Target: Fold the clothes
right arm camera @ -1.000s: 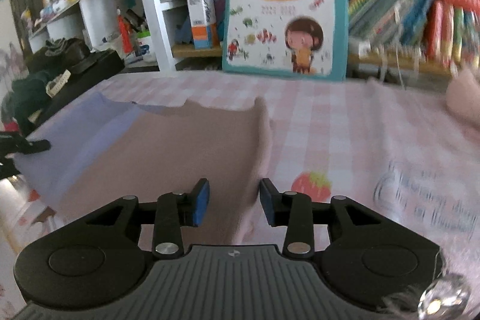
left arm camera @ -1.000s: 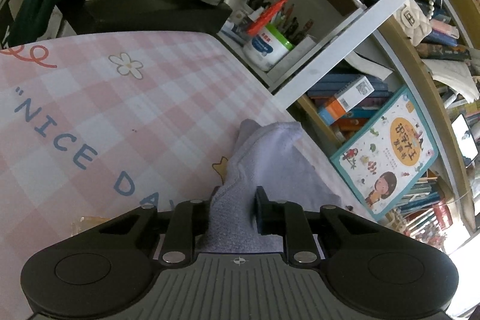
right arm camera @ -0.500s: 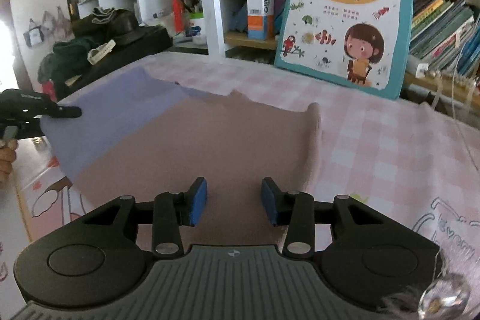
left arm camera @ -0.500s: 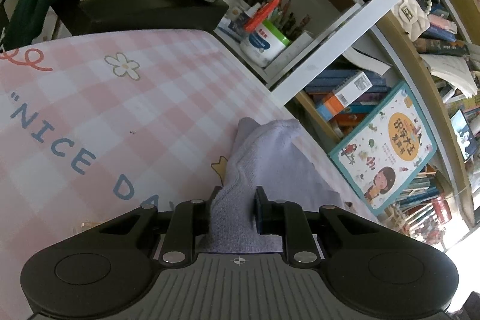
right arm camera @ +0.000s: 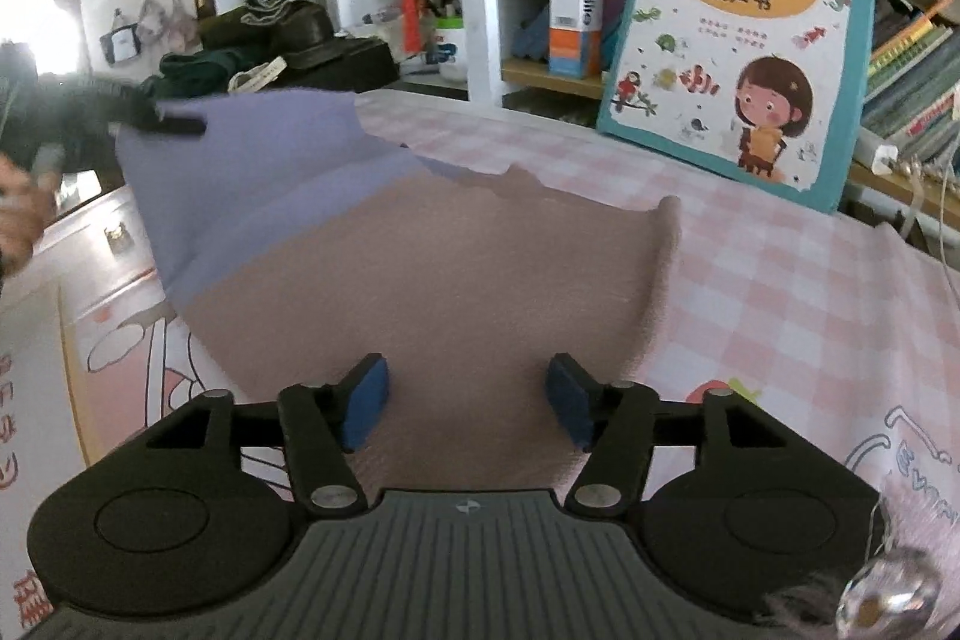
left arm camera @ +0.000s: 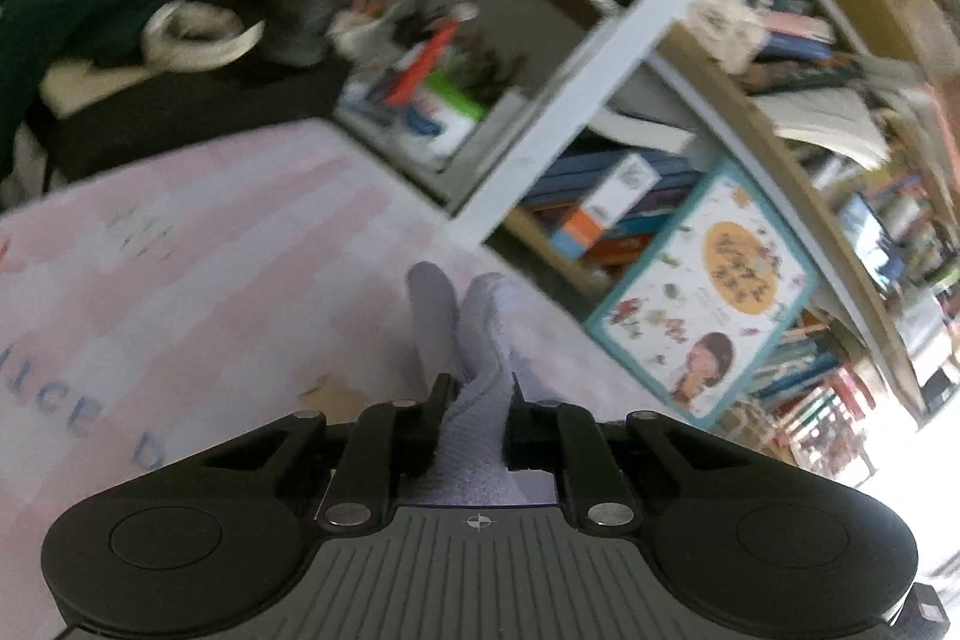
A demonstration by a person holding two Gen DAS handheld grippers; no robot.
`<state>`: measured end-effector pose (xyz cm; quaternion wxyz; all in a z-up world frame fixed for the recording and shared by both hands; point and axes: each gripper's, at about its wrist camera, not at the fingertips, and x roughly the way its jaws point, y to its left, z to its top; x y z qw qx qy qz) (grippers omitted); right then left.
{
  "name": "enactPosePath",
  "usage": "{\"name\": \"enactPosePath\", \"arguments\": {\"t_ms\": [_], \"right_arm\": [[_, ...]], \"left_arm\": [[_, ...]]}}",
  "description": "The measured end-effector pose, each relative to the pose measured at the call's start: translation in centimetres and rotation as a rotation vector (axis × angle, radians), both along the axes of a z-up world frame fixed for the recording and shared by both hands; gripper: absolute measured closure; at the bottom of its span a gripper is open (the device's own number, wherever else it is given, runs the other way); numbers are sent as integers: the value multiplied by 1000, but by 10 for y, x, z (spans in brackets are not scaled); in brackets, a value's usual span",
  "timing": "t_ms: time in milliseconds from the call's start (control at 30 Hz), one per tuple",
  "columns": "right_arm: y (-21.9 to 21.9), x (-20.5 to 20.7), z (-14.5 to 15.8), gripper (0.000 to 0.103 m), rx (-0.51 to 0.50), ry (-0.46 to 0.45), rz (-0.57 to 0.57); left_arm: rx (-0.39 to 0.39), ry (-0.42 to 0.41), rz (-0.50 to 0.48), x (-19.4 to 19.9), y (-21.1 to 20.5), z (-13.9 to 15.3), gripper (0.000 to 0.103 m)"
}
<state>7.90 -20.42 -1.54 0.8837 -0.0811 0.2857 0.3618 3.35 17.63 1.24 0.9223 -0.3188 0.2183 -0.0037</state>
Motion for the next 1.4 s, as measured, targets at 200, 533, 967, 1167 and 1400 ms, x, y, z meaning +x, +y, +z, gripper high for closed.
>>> {"name": "enactPosePath", "arguments": {"t_ms": [200, 533, 967, 1167, 1400], "right_arm": [[-3, -1, -3, 41, 21, -10, -2], [-8, 1, -4, 41, 58, 8, 1], [-11, 1, -6, 41, 83, 12, 7], [-10, -1, -6, 41, 78, 8, 7], [-10, -1, -6, 41, 79, 9, 9]], "left_arm": [[111, -67, -94, 6, -41, 37, 91], [125, -179, -387, 20, -143, 63, 93], [524, -57, -426, 2, -205, 31, 66], [528, -13, -211, -10, -148, 35, 47], [257, 154, 61, -21, -48, 11, 45]]}}
